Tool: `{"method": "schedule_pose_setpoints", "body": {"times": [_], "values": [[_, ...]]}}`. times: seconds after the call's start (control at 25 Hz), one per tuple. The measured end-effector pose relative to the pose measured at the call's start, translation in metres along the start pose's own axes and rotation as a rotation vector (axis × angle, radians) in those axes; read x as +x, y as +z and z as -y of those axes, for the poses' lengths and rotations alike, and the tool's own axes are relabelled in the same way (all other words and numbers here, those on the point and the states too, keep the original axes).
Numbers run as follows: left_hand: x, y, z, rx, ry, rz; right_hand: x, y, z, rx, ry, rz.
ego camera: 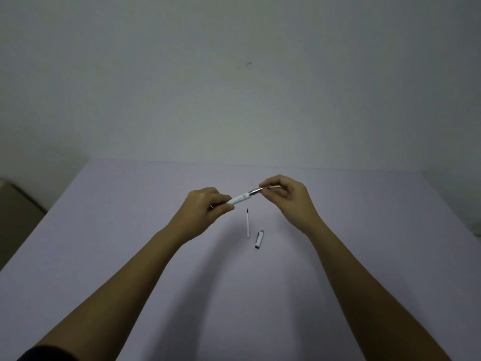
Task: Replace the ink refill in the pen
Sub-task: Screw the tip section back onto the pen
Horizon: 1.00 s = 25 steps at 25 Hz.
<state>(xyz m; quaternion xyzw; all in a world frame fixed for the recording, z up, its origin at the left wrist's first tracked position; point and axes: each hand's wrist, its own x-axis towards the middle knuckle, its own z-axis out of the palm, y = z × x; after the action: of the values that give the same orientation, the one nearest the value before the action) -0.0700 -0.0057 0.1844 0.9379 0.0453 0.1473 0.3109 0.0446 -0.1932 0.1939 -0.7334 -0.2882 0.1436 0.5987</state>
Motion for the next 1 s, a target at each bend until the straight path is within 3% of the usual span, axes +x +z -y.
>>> {"method": "schedule_pose_setpoints", "body": {"times": [0.24,0.36,0.52,0.68,0.84,1.0], "values": [[0.001,-0.005,-0.001,-0.074,0.048,-0.077,-0.004,-0.001,-0.005,-0.206,-0.194,-0.034],[-0.002,-0.002,-0.002,-0.096,0.075,-0.122,-0.003,0.001,-0.005,-0.297,-0.205,-0.061],[-0.007,-0.001,0.002,-0.061,0.142,-0.141,-0.001,0.002,0.0,-0.518,-0.183,0.039],[-0.011,-0.006,0.007,0.016,0.225,-0.162,0.0,-0.001,0.005,-0.535,-0.13,0.201],[-0.011,-0.008,0.002,-0.042,0.207,-0.138,0.0,-0.005,0.004,-0.474,-0.355,0.083],[-0.011,-0.007,0.001,-0.053,0.21,-0.201,-0.002,-0.004,0.003,-0.584,-0.501,0.035]]}}
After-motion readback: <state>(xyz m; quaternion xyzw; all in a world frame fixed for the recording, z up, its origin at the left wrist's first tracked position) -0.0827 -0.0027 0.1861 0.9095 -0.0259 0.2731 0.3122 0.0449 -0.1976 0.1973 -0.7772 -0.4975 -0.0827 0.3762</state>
